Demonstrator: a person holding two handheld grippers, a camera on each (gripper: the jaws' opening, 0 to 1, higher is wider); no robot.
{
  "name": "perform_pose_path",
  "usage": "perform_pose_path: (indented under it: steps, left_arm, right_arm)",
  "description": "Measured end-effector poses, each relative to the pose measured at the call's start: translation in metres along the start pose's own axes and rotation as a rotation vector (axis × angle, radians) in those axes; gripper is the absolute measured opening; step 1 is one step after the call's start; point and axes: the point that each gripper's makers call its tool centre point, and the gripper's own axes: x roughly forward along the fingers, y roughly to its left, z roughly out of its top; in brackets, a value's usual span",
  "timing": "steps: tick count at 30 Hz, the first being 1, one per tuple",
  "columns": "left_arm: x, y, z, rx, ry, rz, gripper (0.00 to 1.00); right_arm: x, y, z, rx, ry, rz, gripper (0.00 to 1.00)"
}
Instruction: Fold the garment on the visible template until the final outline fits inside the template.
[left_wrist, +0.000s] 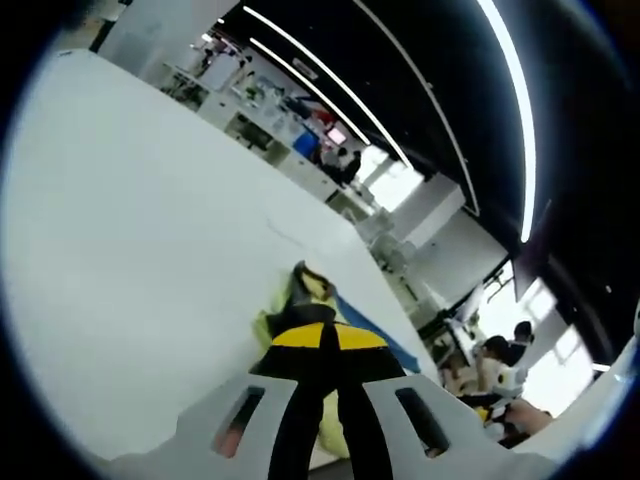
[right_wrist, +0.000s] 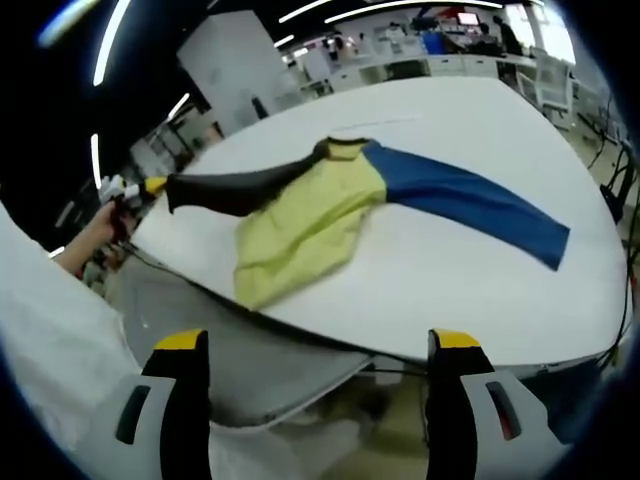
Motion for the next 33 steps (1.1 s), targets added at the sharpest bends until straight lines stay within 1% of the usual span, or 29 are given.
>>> perform_pose_path:
  steps: [8,17,22,33]
  left_arm:
    - [-0.004,0.004,0.006,0.002,-0.014,0.016,0.00]
    - [-0.004,0.009,0.012,0.009,-0.020,0.028,0.00]
    - [-0.005,0.011,0.018,0.009,-0.031,0.032,0.00]
    - [-0.009,0.035,0.029,0.008,-0.045,0.052,0.00]
  right_arm:
    - [0.001,0.001,0.002,-0.002,-0.001,0.004,0.89]
    - [0.000,-0.001,0.000,0.001,0.001,-0.002,0.89]
    - [-0.001,-0.002,0.000,0.003,-0.003,-0.005,0.89]
    - [-0.001,-0.001,-0.001,0.000,0.002,-0.008,0.89]
